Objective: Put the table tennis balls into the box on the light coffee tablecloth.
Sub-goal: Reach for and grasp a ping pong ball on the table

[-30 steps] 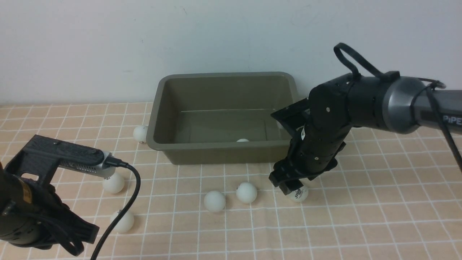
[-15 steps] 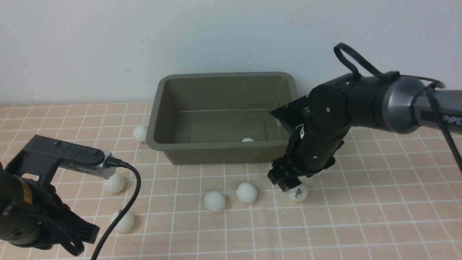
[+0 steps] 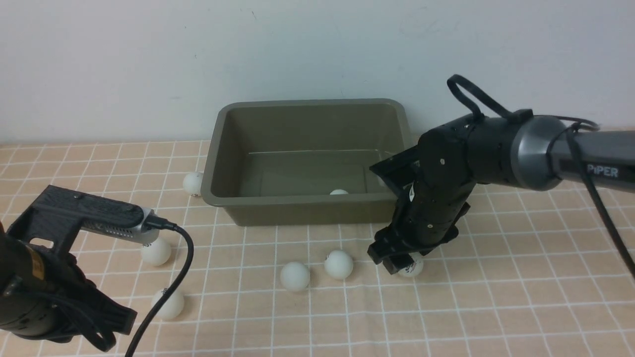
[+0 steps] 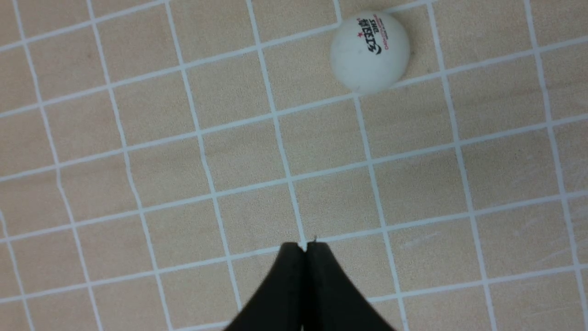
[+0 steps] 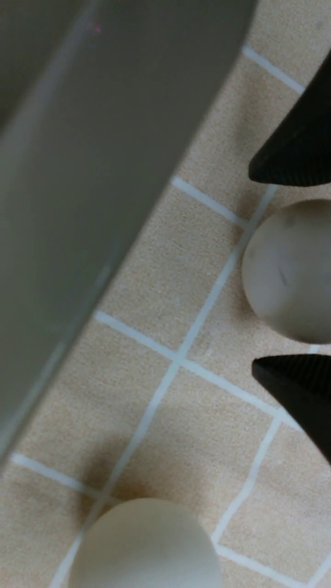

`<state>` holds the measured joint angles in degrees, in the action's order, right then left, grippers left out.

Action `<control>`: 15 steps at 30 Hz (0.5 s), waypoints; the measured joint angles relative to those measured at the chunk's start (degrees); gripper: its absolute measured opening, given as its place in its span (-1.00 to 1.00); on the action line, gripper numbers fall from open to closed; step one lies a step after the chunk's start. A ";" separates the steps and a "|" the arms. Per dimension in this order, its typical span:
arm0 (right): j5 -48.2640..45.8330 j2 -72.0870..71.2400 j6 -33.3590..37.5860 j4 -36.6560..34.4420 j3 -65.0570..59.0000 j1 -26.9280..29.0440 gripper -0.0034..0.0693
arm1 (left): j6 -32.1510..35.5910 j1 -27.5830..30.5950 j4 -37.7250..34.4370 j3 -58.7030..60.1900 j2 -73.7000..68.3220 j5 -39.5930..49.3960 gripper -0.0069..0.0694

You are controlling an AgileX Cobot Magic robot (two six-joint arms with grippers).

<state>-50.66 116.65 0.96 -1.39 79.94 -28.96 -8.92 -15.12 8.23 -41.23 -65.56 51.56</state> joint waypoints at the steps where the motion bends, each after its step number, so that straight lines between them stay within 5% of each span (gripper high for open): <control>1: -0.25 0.00 0.00 -0.06 0.00 0.00 0.24 | 0.00 0.00 0.00 0.00 0.00 0.00 -1.00; 4: -1.27 0.00 0.00 -0.18 0.00 0.00 0.11 | 0.00 0.00 0.00 0.00 0.00 0.00 -1.00; 15: -13.53 -0.98 2.66 -3.96 8.86 0.00 0.10 | 0.00 0.00 0.00 0.00 0.00 0.00 -1.00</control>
<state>-64.19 115.68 3.62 -5.35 88.80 -28.96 -8.92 -15.12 8.23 -41.23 -65.56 51.56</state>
